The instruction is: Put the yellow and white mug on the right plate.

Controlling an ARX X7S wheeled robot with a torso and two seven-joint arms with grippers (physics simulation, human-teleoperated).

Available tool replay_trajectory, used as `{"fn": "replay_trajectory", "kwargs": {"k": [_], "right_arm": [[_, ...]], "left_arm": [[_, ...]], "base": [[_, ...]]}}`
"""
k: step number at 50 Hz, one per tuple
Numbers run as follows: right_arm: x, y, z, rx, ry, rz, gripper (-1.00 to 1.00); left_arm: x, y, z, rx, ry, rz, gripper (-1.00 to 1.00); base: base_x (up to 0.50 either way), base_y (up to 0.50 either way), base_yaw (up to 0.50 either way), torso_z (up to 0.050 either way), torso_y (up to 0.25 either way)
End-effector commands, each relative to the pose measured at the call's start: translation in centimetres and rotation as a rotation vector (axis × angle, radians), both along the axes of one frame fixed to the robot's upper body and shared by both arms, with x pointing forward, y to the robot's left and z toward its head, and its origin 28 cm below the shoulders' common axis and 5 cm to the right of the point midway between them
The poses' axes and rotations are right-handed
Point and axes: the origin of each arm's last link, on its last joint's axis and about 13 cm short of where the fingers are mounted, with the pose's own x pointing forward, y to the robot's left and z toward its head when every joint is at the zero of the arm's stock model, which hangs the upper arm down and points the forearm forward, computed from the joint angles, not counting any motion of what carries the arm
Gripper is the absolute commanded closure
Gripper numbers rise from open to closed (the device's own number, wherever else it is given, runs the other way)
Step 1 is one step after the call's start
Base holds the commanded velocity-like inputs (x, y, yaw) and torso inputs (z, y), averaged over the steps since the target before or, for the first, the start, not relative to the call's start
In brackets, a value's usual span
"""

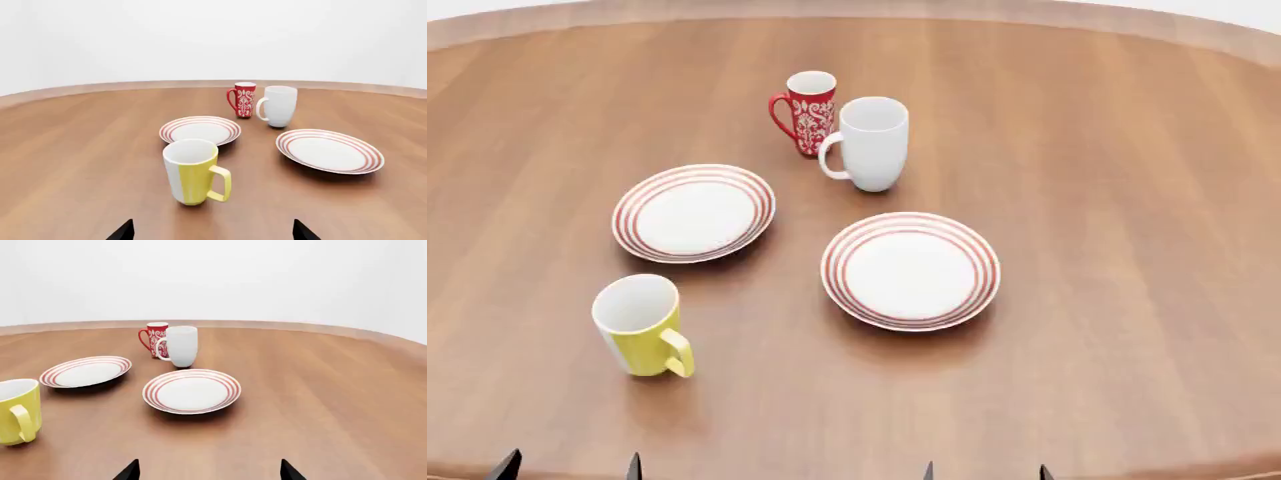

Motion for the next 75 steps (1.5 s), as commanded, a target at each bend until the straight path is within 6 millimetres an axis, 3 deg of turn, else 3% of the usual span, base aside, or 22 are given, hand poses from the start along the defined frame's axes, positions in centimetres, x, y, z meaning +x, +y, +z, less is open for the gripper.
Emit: {"fn": "replay_trajectory", "kwargs": {"k": [1, 6, 9, 22, 23, 24, 36, 75], "right_arm": [[0.1, -0.1, 0.0, 0.045, 0.016, 0.003, -1.0], [0.2, -0.1, -0.1, 0.039, 0.026, 0.035, -1.0], [0.2, -0.1, 0.0, 0.041, 0.022, 0.037, -1.0], [0.5, -0.3, -0.4, 0.036, 0.014, -0.025, -1.0], [-0.4, 0.4, 1.8, -0.072, -0.062, -0.069, -1.0], [-0.3, 0.4, 0.5, 0.0, -0.016, 0.025, -1.0], [-0.1, 0.4, 0.3, -0.024, -0.019, 0.018, -1.0], [-0.5, 0.4, 0.6, -0.031, -0.041, 0.033, -1.0]], "left_arm": [[-0.1, -0.1, 0.0, -0.01, 0.008, -0.016, -1.0], [0.1, 0.0, -0.3, -0.01, 0.02, -0.009, -1.0], [0.4, 0.2, -0.3, 0.082, -0.038, 0.104, -1.0], [0.3, 0.0, -0.5, 0.006, 0.031, 0.023, -1.0], [0.6, 0.3, 1.3, -0.028, 0.016, 0.035, -1.0], [0.6, -0.1, 0.1, 0.001, 0.045, 0.002, -1.0], [0.5, -0.1, 0.0, 0.001, 0.054, 0.0, -1.0], [0.3, -0.1, 0.1, 0.011, 0.047, -0.006, -1.0]], "base": [[0.0, 0.0, 0.0, 0.0, 0.0], [0.0, 0.0, 0.0, 0.0, 0.0], [0.0, 0.0, 0.0, 0.0, 0.0], [0.0, 0.0, 0.0, 0.0, 0.0], [0.0, 0.0, 0.0, 0.0, 0.0], [0.0, 0.0, 0.0, 0.0, 0.0], [0.0, 0.0, 0.0, 0.0, 0.0], [0.0, 0.45, 0.0, 0.0, 0.0]]}}
